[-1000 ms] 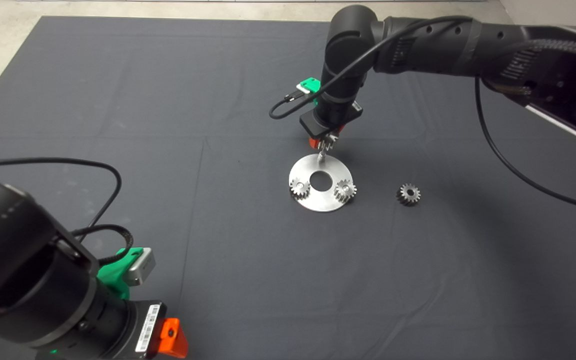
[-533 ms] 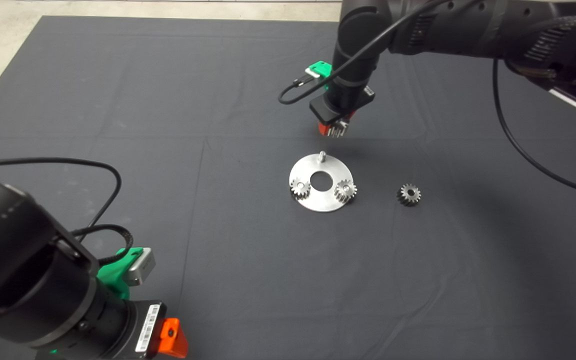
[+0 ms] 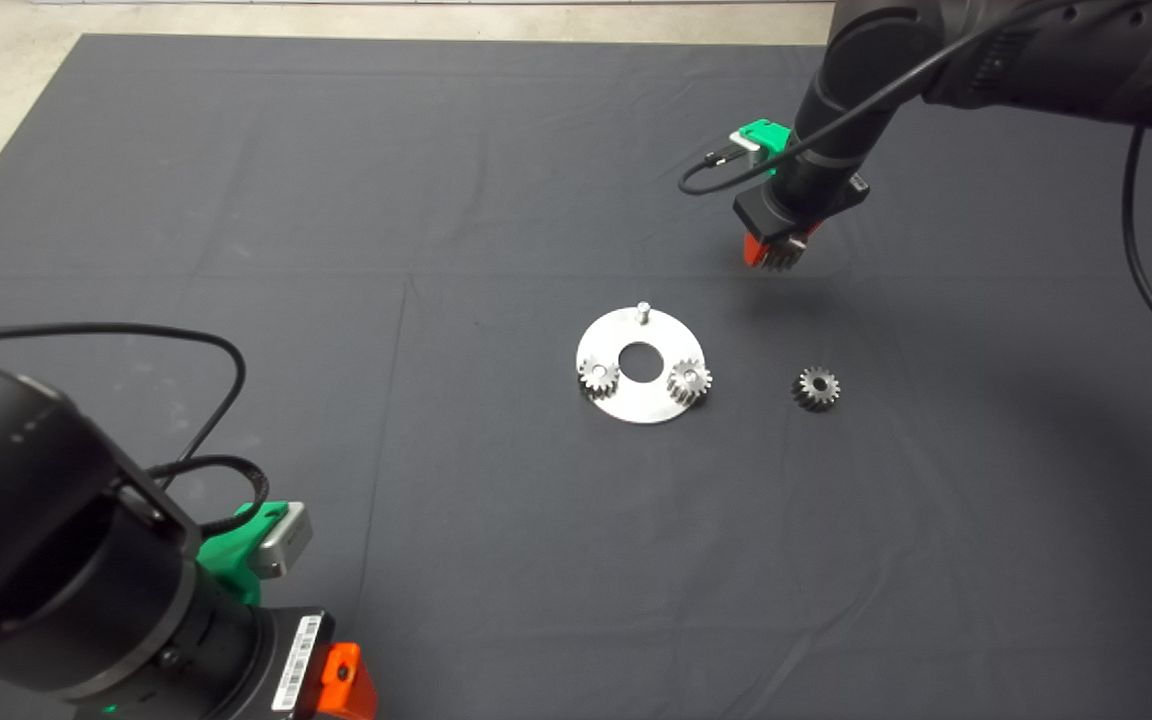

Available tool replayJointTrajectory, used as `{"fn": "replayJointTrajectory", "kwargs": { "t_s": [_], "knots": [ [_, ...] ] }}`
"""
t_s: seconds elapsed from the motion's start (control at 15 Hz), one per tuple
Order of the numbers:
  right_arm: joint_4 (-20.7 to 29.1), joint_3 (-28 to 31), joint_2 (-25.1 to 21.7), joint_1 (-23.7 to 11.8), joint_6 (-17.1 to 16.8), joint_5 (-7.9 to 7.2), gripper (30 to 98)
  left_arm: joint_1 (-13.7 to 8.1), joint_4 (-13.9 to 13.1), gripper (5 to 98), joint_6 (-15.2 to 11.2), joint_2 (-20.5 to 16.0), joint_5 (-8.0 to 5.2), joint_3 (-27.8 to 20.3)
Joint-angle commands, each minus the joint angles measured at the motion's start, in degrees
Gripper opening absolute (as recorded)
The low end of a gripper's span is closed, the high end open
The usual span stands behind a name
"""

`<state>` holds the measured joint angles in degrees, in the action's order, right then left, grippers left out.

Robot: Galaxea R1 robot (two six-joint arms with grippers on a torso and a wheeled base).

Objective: Remove an incorrectly installed larger gear and replace it with the correct smaller gear

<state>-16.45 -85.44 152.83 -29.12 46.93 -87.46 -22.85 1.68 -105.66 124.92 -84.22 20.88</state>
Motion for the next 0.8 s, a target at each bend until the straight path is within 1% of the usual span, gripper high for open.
{"fn": "replayJointTrajectory", "kwargs": {
  "t_s": [0.0,0.07,0.27,0.73],
  "knots": [
    [-0.2,0.8,-3.5,-0.8,-0.1,-3.16,50.0,-0.3,-1.1,98.1,-0.3,-0.1,-0.15,-0.8],
    [-0.1,0.6,-4.4,-0.3,0.0,-3.07,50.0,-0.3,-1.1,98.1,-0.3,-0.1,-0.15,-0.8],
    [0.0,0.5,-4.6,1.8,0.4,-2.81,49.9,-0.3,-1.1,98.1,-0.3,-0.1,-0.15,-0.8],
    [0.0,0.0,-4.9,2.7,0.4,-2.81,50.2,-0.3,-1.1,98.1,-0.3,-0.1,-0.15,-0.8]
  ]
}}
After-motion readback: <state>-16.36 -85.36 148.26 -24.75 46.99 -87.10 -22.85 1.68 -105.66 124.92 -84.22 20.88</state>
